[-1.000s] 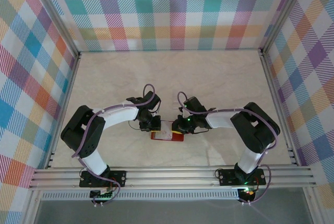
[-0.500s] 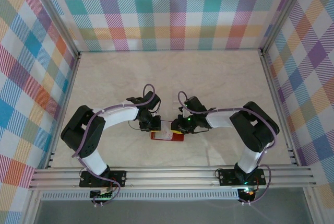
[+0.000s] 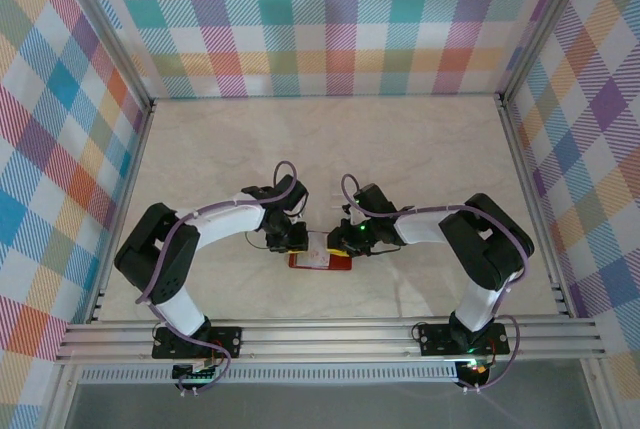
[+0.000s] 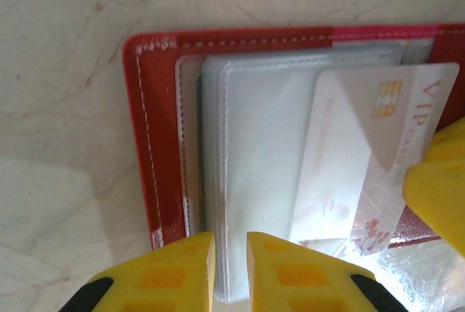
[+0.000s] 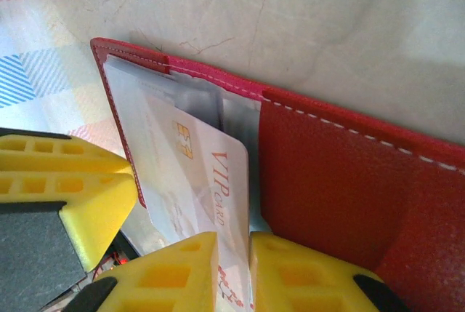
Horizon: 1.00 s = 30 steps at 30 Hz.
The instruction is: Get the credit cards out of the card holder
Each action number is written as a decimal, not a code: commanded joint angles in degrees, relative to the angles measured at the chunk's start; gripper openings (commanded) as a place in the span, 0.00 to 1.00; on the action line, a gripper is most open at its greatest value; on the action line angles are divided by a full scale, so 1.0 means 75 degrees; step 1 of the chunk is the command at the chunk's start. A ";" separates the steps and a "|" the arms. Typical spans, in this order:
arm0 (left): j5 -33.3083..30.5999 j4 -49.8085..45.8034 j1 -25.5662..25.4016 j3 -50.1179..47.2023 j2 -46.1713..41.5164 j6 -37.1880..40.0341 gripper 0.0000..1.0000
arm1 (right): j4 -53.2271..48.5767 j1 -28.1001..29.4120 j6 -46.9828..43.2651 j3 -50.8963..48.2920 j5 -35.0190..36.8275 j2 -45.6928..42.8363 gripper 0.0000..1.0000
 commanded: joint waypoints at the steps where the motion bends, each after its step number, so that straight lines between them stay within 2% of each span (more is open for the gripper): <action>1: -0.0084 -0.0390 -0.0203 0.0306 -0.0233 -0.0074 0.19 | -0.0404 0.0005 -0.0124 -0.0047 0.0106 0.0068 0.20; 13: 0.0282 0.0018 -0.0437 0.0654 0.0502 -0.0029 0.12 | -0.0510 0.0010 -0.0160 -0.0006 0.0091 0.0004 0.21; 20: -0.0309 -0.0275 -0.0581 0.0617 0.0927 0.0081 0.06 | -0.0447 0.0011 -0.0101 -0.0011 0.0058 0.0057 0.22; 30: 0.0086 0.0261 -0.0573 0.0088 0.0916 -0.0120 0.05 | 0.0589 0.0023 0.0346 -0.0062 -0.0630 0.0320 0.23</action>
